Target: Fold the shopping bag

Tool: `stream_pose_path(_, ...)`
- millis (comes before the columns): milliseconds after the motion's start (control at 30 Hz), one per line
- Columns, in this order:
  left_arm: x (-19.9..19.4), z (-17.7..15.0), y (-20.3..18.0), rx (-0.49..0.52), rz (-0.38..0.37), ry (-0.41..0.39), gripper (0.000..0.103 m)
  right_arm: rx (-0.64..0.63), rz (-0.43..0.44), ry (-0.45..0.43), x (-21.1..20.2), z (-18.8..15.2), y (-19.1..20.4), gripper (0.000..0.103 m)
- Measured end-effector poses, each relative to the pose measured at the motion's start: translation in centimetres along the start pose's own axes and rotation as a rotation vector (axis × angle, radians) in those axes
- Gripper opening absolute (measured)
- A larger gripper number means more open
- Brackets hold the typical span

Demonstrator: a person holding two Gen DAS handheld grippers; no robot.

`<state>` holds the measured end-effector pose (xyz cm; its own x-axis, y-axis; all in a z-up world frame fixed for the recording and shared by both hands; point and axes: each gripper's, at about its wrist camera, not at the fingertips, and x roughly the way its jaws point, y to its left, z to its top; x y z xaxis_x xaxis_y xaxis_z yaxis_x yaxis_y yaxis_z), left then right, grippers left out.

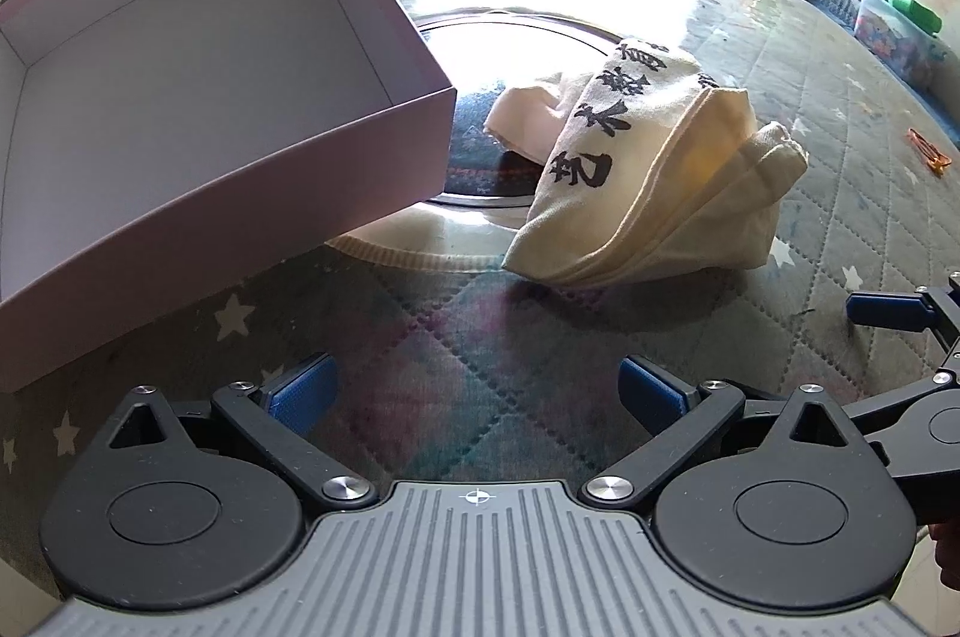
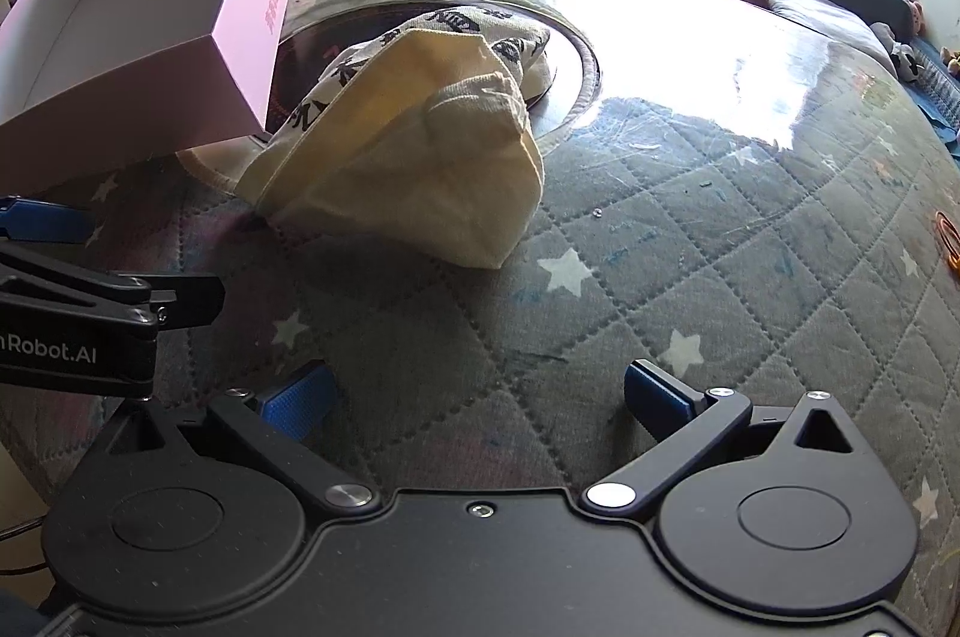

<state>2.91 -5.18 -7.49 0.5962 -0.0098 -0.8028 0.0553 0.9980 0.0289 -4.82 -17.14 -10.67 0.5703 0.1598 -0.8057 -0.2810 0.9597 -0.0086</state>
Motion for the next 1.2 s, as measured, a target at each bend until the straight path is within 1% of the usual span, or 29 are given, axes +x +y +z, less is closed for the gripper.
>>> stream_pose_path(600, 1.0, 1.7, -0.5, 0.01, -0.014, 0.008, 0.1, -0.027, 0.016, 0.019, 0.8, 1.3, -0.1, 0.103)
stream_pose_path(1200, 2.2, 2.8, -1.0, 0.011, -0.01, 0.029, 0.1, -0.045, 0.037, 0.036, 1.5, 2.3, -0.3, 0.103)
